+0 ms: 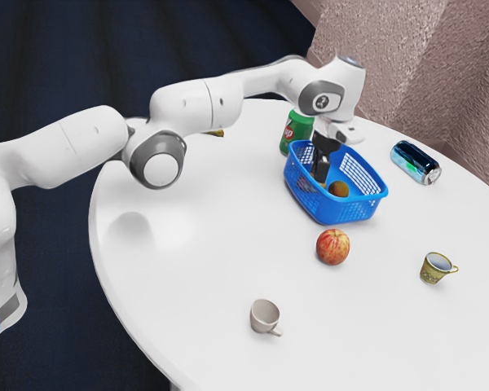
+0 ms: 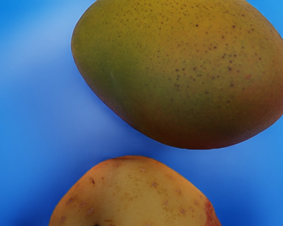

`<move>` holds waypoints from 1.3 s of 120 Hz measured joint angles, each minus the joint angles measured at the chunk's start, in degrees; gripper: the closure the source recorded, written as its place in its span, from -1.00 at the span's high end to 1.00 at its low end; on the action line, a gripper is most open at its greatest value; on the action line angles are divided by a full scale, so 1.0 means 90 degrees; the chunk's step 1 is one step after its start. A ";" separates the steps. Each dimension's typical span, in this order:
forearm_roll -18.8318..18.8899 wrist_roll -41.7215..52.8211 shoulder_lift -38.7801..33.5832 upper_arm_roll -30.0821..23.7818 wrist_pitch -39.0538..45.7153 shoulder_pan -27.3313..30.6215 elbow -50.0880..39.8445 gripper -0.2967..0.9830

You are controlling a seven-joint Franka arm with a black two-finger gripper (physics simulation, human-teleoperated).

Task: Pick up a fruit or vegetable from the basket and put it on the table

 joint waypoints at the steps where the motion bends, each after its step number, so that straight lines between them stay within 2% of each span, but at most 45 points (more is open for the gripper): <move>1: 0.0000 0.0002 0.0003 0.0001 0.0001 0.0000 0.0000 0.53; 67: -0.0017 0.0143 0.0163 -0.0058 0.0058 0.0050 0.0005 0.55; 76: -0.0048 0.0139 0.0158 -0.0105 0.0043 0.0067 0.0077 0.31; 83: -0.0060 0.0148 0.0155 -0.0111 0.0040 0.0072 0.0104 0.21; 108: -0.0069 0.0168 0.0157 -0.0111 0.0036 0.0074 0.0108 0.20; 113: -0.0060 0.0182 0.0131 -0.0095 0.0042 0.0073 0.0109 0.02; 119: -0.0024 0.0194 0.0086 -0.0067 0.0059 0.0071 0.0113 -0.33; 125: 0.0032 0.0187 0.0027 -0.0057 0.0079 0.0068 0.0114 -0.48; 128: 0.0063 0.0181 -0.0051 -0.0059 0.0088 0.0067 0.0113 -0.55; 133: 0.0112 0.0179 -0.0260 -0.0032 0.0100 0.0064 0.0115 -0.40; 143: 0.0147 0.0173 -0.0900 -0.0014 0.0071 -0.0007 0.0114 -0.32; 151: 0.0374 0.0157 -0.2225 0.0019 -0.0101 -0.0296 0.0006 -0.26; 156: 0.0523 0.0133 -0.3258 0.0135 -0.0219 -0.0389 -0.0556 -0.24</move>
